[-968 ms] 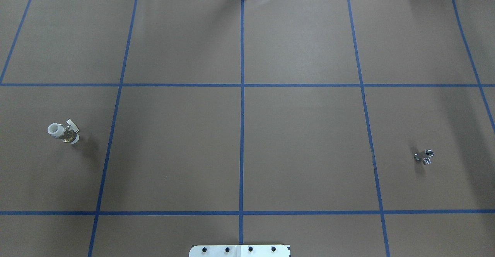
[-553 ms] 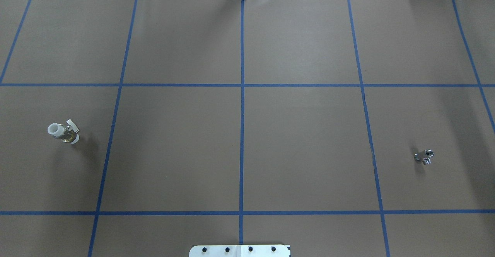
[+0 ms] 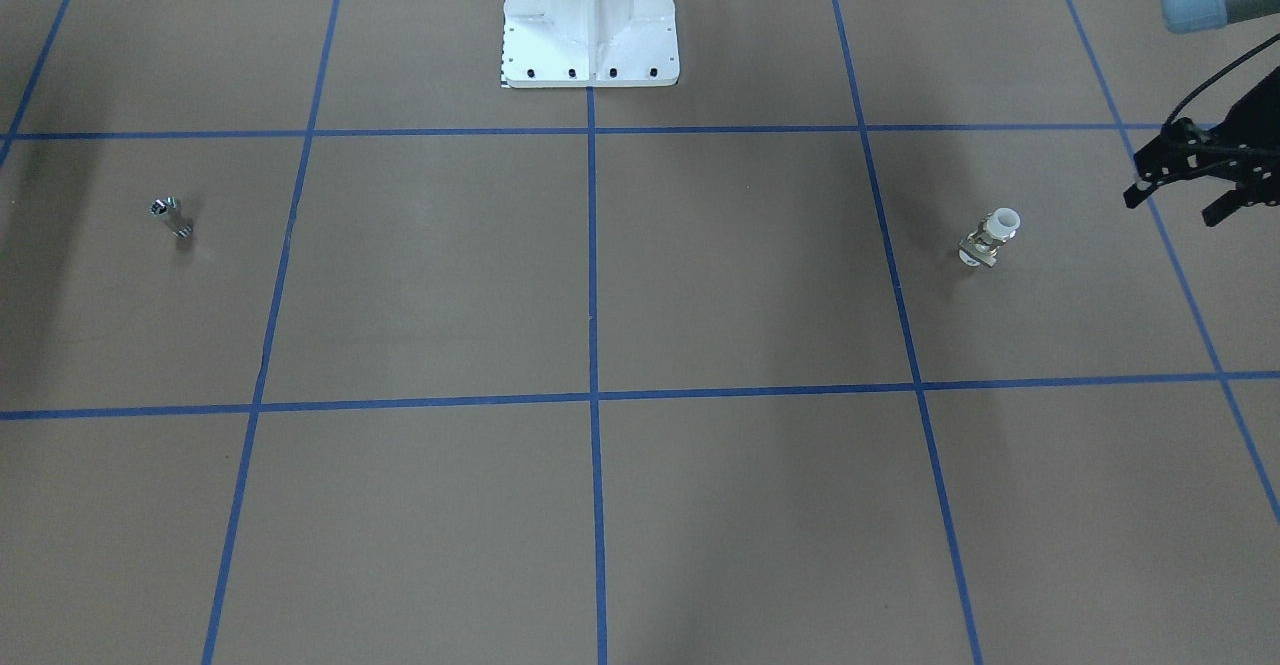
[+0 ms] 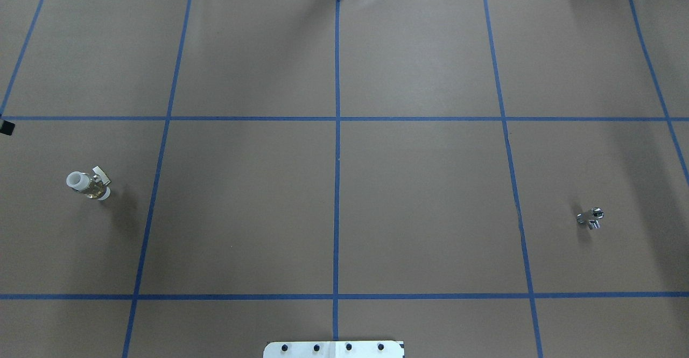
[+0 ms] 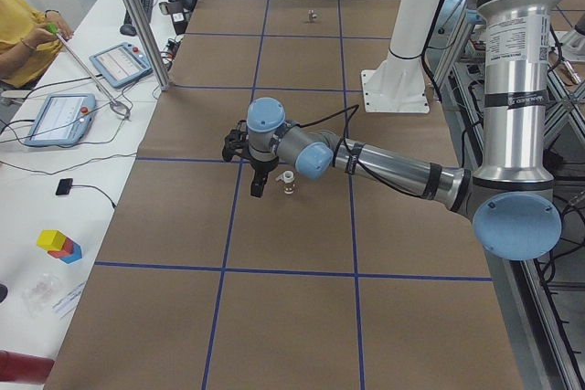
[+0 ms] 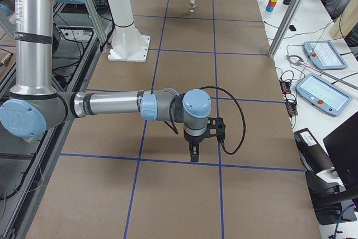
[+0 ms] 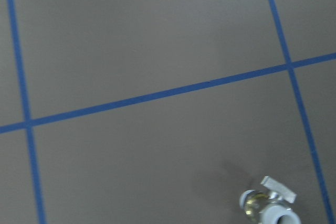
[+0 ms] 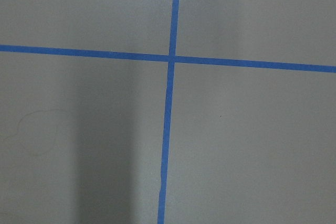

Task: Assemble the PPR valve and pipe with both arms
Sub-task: 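Lower the left gripper onto the white PPR valve and grasp it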

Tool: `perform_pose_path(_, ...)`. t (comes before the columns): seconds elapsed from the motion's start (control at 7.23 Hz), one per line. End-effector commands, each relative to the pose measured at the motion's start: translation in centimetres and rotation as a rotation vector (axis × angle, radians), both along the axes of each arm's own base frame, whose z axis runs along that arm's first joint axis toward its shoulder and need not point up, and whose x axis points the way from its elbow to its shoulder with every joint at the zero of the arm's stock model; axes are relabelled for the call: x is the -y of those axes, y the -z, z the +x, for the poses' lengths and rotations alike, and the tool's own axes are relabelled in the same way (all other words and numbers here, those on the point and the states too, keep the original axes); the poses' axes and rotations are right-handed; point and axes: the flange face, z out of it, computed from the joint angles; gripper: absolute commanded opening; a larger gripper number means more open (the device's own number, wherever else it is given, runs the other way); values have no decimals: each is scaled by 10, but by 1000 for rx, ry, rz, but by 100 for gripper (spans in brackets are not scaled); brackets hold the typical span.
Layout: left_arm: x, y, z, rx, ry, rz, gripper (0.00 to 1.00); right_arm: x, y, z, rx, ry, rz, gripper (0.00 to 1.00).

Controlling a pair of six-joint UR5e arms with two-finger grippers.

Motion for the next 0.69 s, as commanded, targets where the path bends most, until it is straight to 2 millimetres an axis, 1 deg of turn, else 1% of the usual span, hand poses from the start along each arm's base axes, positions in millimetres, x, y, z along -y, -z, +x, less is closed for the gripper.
perform_pose_path(0.0,-22,17,70,3,15,-46,100,0,-1,0,-1,0,0,100)
perform_pose_path(0.14,-40,26,116,50,39,-58,100,-1,-2,0,-1,0,-3,100)
perform_pose_path(0.28,-49,25,135,66,22,-55,100,-1,-2,0,0,0,-5,100)
perform_pose_path(0.55,-56,14,151,104,5,-47,100,-1,-3,-1,0,3,-7,100)
